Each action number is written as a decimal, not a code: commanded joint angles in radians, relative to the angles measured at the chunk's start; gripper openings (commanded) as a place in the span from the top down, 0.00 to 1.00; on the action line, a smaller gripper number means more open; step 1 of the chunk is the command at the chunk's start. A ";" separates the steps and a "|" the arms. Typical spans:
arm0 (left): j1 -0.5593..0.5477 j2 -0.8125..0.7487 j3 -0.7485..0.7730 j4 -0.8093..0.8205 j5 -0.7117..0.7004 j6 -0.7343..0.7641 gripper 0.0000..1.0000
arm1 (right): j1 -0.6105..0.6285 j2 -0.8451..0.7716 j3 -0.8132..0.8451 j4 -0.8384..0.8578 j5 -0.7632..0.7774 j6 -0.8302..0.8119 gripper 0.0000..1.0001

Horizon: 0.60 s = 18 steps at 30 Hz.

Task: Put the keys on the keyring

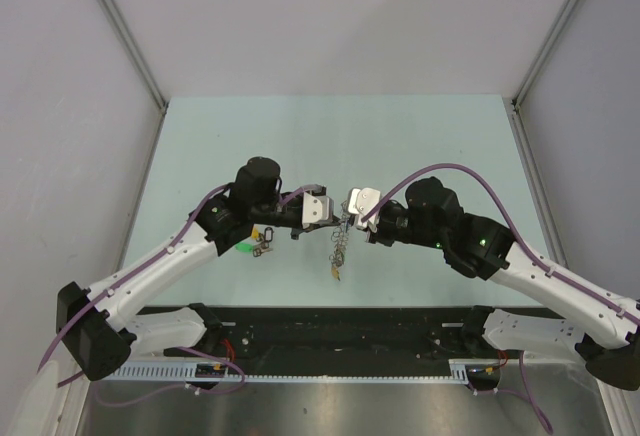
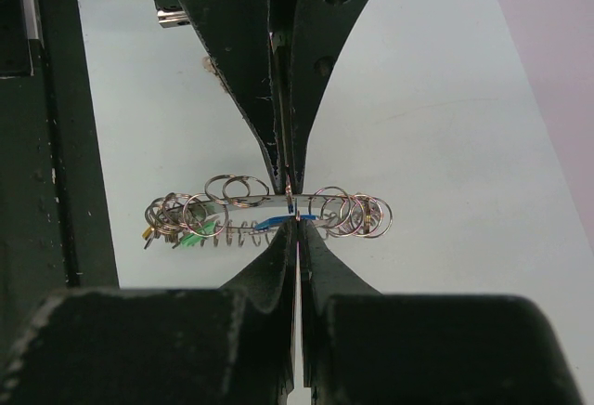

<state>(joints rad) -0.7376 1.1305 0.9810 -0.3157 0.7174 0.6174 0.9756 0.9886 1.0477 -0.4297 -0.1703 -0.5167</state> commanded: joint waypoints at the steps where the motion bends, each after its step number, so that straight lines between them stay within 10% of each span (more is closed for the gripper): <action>1: -0.006 -0.012 0.007 0.052 0.007 -0.001 1.00 | -0.003 -0.015 0.037 0.022 -0.012 0.001 1.00; 18: -0.006 -0.018 0.007 0.052 0.017 0.001 1.00 | -0.005 -0.002 0.038 0.019 -0.017 0.003 1.00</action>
<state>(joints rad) -0.7376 1.1305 0.9810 -0.3157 0.7105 0.6174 0.9733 0.9886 1.0477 -0.4301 -0.1921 -0.5167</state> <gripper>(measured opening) 0.007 0.009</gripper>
